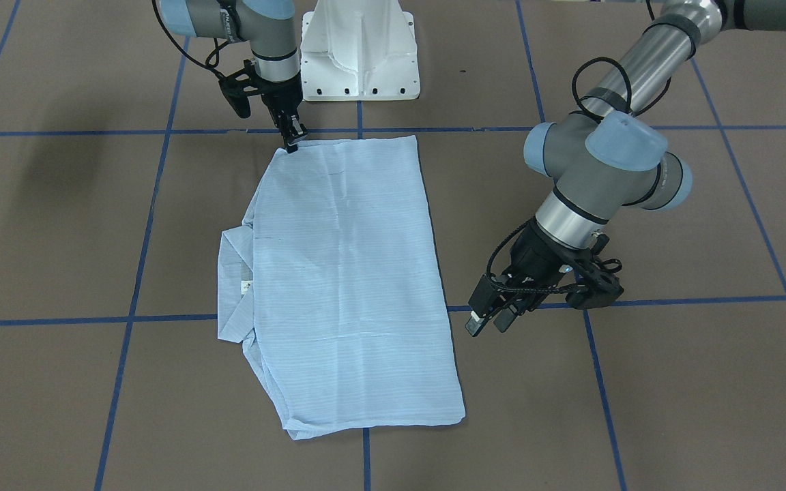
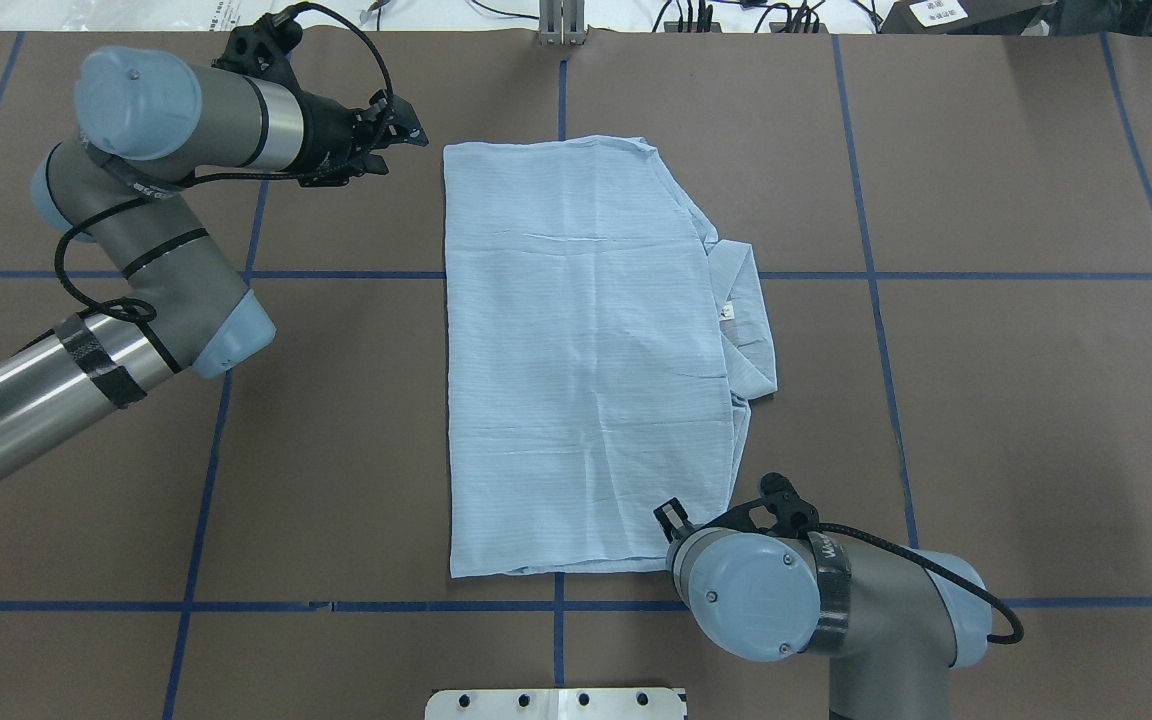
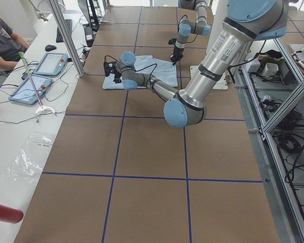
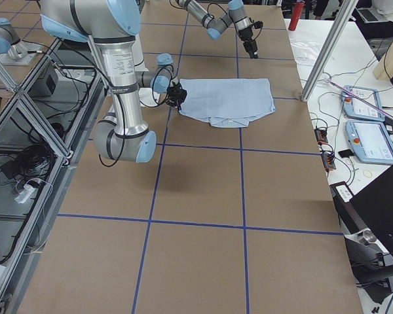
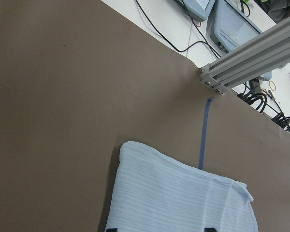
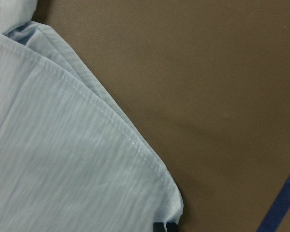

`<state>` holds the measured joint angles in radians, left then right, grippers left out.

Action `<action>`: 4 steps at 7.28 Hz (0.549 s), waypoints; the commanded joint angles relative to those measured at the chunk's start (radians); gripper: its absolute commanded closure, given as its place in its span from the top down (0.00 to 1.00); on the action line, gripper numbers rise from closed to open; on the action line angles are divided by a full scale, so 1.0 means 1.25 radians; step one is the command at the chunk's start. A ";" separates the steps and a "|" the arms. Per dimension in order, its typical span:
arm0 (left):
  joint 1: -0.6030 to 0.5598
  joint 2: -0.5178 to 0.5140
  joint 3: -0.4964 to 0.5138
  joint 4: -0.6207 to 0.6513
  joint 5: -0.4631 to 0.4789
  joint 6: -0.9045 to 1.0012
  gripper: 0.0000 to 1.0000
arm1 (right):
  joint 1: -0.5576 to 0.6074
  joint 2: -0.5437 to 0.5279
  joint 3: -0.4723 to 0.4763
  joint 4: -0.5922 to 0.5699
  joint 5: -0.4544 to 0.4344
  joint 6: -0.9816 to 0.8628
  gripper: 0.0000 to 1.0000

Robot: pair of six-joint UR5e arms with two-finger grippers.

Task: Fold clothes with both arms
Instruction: 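Move the left gripper to the shirt's near corner beside the right gripper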

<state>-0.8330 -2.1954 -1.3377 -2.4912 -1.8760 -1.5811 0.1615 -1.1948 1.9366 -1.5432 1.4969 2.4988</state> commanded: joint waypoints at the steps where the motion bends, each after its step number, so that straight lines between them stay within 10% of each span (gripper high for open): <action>1: 0.001 0.003 -0.032 0.009 0.000 -0.008 0.67 | 0.005 0.002 0.031 -0.004 0.000 0.002 0.00; 4: 0.072 0.125 -0.209 0.033 0.006 -0.118 0.68 | -0.016 -0.009 0.053 -0.012 -0.006 0.042 0.00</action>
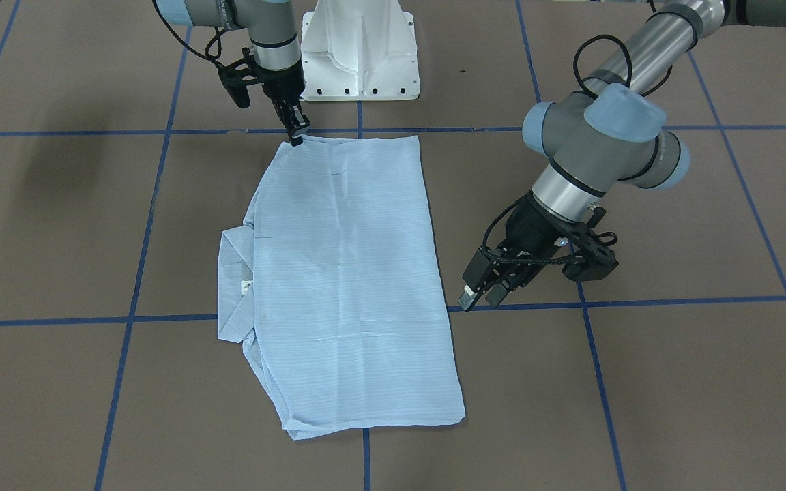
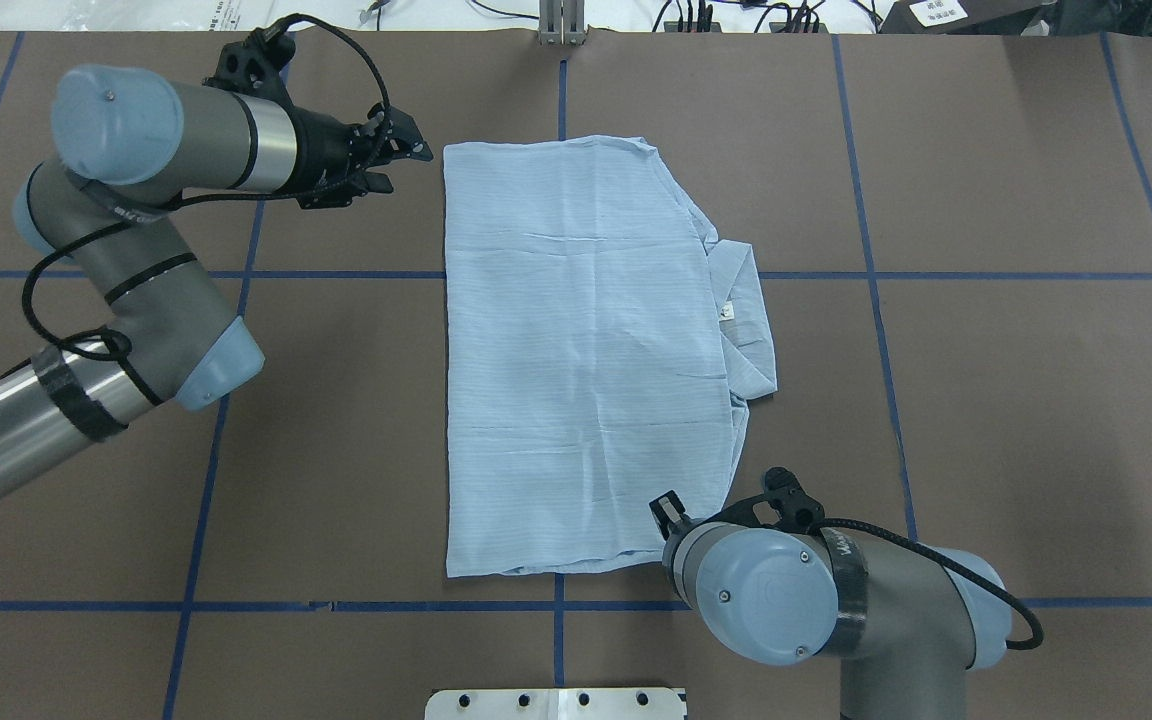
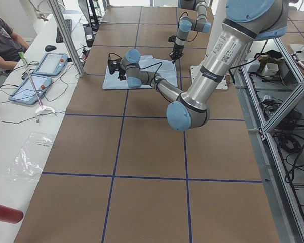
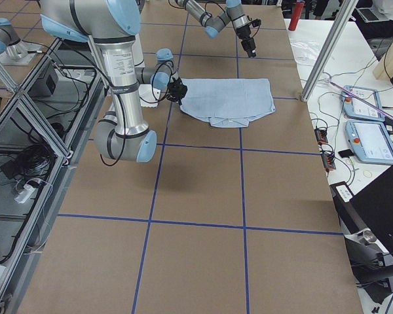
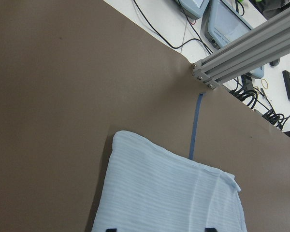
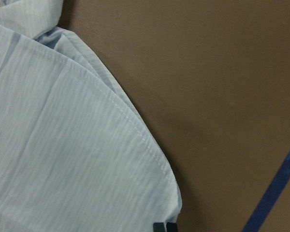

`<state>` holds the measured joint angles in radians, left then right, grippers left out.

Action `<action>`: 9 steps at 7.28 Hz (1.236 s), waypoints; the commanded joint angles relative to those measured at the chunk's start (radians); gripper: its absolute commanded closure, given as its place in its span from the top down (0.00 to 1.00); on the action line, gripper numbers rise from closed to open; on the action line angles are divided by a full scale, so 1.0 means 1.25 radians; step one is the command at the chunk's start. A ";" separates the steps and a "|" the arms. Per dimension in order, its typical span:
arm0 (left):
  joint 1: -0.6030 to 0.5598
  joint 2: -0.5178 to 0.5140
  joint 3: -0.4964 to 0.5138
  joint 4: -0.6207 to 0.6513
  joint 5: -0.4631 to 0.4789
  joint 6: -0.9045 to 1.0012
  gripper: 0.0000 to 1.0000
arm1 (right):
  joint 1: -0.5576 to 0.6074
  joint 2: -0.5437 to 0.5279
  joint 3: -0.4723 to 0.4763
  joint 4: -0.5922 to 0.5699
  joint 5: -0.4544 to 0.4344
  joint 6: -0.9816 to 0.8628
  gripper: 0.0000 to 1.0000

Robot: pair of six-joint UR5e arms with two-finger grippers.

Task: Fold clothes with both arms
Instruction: 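Move the left gripper to the shirt's near corner beside the right gripper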

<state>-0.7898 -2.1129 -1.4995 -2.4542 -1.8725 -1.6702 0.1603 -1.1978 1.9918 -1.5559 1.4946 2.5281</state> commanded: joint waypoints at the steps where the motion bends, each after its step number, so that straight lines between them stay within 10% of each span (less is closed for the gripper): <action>1: 0.111 0.113 -0.153 0.028 0.062 -0.092 0.68 | -0.031 -0.006 0.009 -0.002 -0.007 0.030 0.00; 3: 0.250 0.166 -0.301 0.228 0.176 -0.164 0.68 | -0.053 -0.005 0.013 -0.029 -0.016 0.031 0.00; 9: 0.502 0.243 -0.329 0.238 0.321 -0.327 0.67 | -0.052 -0.008 0.037 -0.041 -0.016 0.031 0.00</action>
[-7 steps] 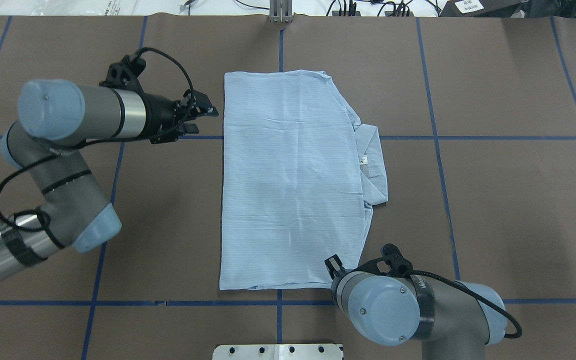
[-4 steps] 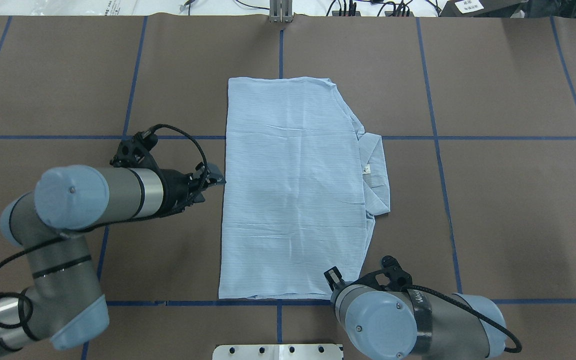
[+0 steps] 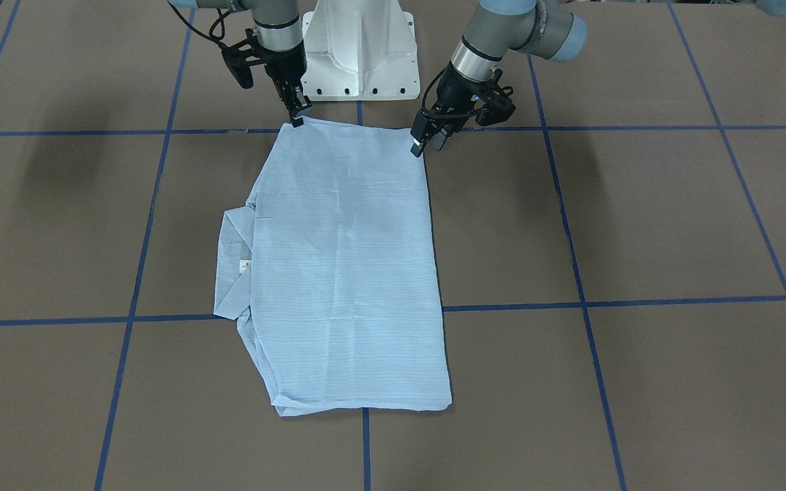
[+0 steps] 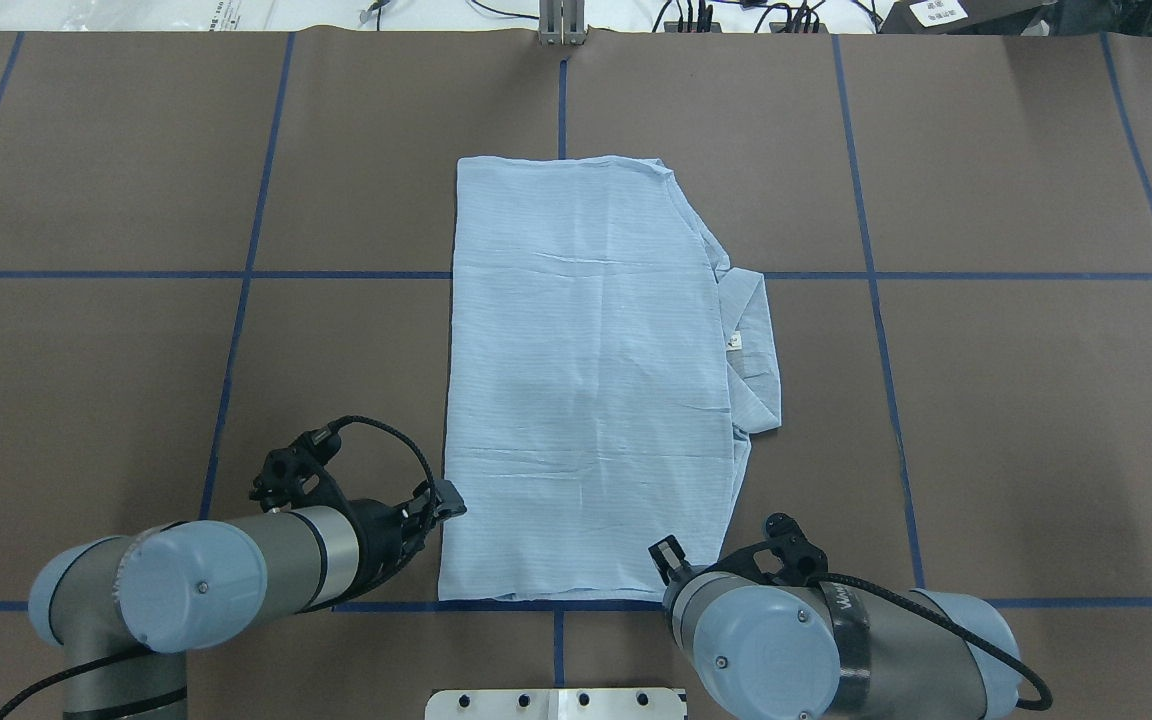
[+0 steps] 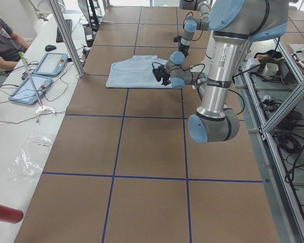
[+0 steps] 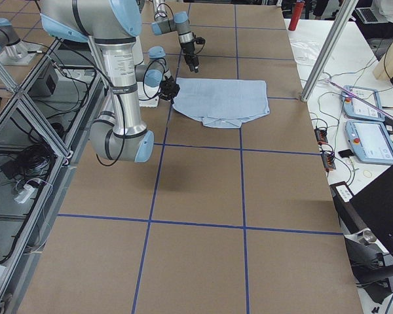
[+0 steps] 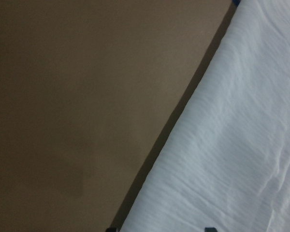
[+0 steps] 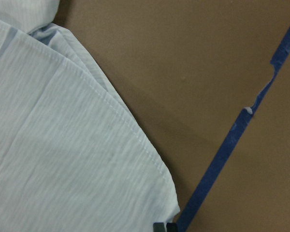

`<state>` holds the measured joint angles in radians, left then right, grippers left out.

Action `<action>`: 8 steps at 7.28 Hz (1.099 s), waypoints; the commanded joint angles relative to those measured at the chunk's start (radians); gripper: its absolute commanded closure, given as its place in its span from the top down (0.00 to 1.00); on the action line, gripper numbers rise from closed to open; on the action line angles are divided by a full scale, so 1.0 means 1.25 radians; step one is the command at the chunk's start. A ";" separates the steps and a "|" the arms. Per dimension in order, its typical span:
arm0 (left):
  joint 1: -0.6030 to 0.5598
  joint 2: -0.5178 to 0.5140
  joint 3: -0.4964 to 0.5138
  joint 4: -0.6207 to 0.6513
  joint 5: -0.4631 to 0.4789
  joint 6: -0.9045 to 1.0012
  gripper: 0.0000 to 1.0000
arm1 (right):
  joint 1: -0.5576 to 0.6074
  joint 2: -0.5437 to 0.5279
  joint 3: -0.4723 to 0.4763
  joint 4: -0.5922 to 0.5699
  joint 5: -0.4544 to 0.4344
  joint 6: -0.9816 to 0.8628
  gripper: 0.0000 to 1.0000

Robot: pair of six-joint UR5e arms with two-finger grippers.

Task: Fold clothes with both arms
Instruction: 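Move the left gripper to the shirt's near corner beside the right gripper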

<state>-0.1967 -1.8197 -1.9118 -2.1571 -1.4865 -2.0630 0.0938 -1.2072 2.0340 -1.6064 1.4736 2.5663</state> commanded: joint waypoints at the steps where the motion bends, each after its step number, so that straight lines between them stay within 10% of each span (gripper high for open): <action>1: 0.041 0.010 0.005 0.000 0.012 -0.012 0.67 | 0.000 0.000 0.004 -0.001 0.000 0.000 0.00; 4: 0.062 0.006 0.008 0.000 0.011 -0.027 0.64 | 0.000 0.000 0.004 -0.001 0.000 -0.001 0.00; 8: 0.067 0.003 0.010 0.001 0.012 -0.041 0.32 | 0.000 0.000 0.004 -0.001 0.000 -0.001 0.00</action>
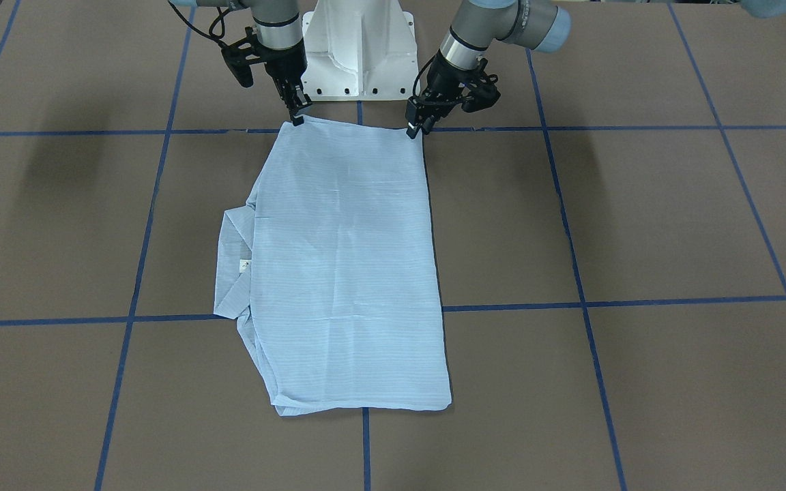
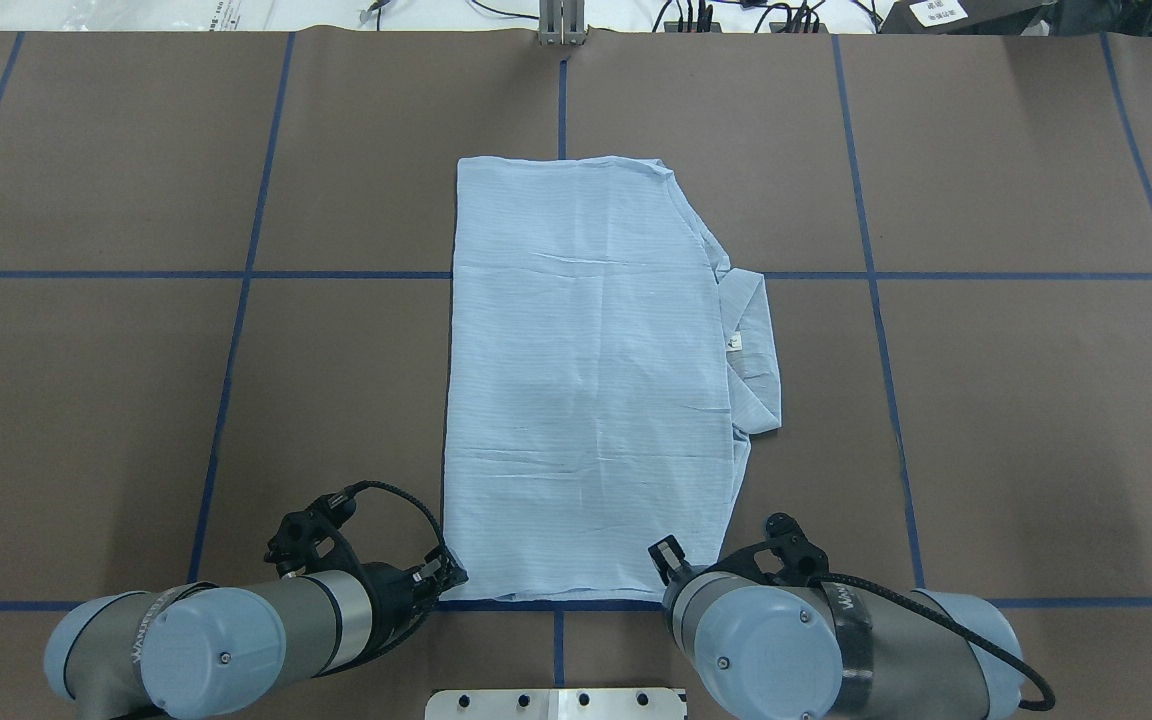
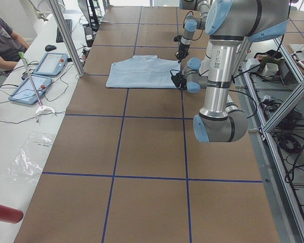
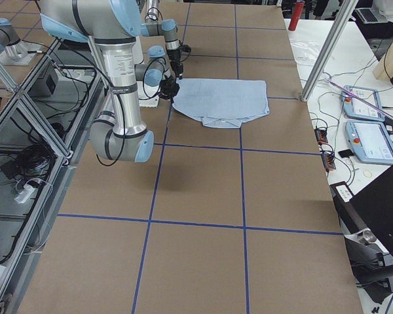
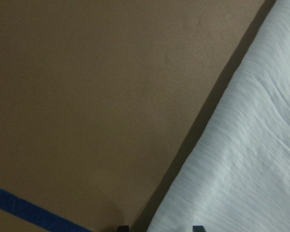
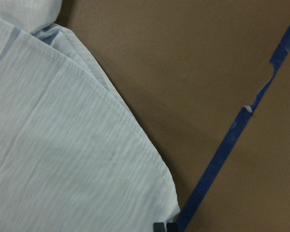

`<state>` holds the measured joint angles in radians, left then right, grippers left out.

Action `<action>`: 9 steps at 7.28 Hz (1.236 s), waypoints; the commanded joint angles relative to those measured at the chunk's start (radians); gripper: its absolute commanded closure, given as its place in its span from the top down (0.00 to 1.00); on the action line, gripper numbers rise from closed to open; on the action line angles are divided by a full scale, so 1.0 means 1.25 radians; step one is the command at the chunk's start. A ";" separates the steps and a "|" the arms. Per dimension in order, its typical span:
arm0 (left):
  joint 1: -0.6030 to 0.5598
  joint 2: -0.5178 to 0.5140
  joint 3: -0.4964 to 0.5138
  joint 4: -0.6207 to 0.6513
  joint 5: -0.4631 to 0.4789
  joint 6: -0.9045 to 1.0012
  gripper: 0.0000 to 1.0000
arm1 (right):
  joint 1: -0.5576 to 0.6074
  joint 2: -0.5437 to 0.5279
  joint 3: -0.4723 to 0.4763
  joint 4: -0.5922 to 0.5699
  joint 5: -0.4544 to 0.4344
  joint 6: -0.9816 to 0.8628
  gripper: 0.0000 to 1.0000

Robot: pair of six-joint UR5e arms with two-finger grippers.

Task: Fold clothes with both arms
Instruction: 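Grasp the near edge of the shirt with both grippers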

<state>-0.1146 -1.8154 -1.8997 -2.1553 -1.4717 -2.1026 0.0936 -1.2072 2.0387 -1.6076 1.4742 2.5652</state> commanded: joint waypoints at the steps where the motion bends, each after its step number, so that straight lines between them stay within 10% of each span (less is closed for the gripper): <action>1: 0.008 -0.001 0.000 0.000 0.000 -0.015 0.15 | 0.000 0.000 0.000 0.000 0.000 0.000 0.00; 2: 0.014 0.001 0.000 0.000 0.000 -0.016 0.00 | 0.000 0.000 0.000 0.000 0.000 0.000 0.00; 9: -0.036 -0.008 -0.222 0.078 -0.013 -0.015 0.00 | 0.036 0.012 0.166 -0.152 0.009 -0.003 0.00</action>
<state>-0.1198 -1.8127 -2.1000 -2.1060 -1.4823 -2.1234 0.0969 -1.1994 2.1959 -1.7622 1.4764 2.5646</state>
